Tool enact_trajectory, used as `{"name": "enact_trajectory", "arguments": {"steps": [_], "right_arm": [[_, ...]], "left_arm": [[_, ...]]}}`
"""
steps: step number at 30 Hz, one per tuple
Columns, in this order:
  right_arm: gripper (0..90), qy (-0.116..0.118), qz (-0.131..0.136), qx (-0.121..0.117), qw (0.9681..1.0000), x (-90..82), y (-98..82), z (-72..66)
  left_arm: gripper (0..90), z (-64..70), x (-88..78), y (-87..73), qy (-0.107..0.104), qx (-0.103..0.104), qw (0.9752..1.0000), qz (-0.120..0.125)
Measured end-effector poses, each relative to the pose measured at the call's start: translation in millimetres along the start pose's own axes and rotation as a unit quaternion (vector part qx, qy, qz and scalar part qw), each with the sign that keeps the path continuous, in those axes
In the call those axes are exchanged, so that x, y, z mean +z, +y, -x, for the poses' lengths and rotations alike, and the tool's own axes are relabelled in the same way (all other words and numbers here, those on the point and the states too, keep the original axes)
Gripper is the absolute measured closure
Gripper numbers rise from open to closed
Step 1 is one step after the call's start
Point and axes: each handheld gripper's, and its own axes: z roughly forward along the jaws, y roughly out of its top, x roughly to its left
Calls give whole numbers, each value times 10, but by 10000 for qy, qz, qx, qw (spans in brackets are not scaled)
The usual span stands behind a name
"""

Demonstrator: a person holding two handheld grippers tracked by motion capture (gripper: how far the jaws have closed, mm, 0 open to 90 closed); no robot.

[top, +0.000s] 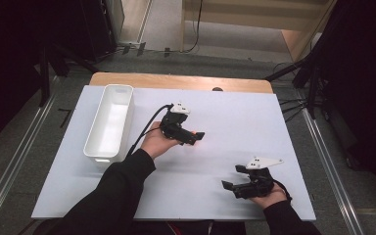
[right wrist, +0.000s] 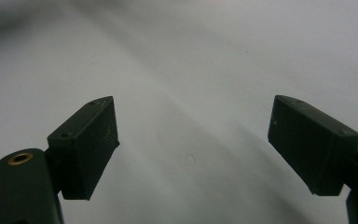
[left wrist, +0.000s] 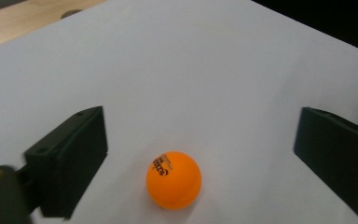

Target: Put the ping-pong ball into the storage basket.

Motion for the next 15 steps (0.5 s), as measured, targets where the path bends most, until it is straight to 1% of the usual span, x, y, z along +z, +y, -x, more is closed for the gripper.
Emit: {"name": "enact_trajectory", "arguments": {"steps": [4,9,11,15], "right_arm": [[147,0,5,25,10000,4,3,-3],[148,-19,22,12,10000,0,2,10],[148,-12,29,-1,10000,0,0,11],[148,5,23,4,10000,-2,-2,16]], "left_arm": [[0,-27,76,17,7,-73,10000,3],[0,-47,138,14,82,-41,9999,-41],[0,-59,152,9,80,-78,9999,-41],[0,-74,171,-7,117,-56,9999,-66]]}}
